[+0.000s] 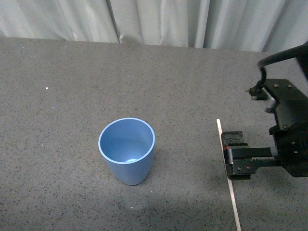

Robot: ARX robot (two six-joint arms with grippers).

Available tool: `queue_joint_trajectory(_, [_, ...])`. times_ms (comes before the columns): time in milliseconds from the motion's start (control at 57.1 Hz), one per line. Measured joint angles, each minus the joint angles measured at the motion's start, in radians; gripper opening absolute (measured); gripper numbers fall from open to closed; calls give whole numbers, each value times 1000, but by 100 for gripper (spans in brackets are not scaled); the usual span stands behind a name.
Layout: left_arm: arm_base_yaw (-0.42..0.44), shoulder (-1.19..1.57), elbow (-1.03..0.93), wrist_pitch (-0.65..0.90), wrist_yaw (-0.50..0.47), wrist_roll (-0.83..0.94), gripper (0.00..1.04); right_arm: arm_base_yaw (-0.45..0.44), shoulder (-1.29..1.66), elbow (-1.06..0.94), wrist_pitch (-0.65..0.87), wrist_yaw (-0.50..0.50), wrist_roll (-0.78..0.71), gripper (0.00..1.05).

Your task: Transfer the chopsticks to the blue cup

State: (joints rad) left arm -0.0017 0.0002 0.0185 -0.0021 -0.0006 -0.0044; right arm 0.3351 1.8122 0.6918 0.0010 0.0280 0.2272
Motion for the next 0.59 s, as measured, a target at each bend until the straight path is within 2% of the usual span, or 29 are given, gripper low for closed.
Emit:
queue_joint_trajectory(438, [0,0,0,0,0,0,98,10,206,201,-116,-19,43,95])
queue_joint_trajectory(595, [0,0,0,0,0,0,98,16,255,257,-145,-2,43,75])
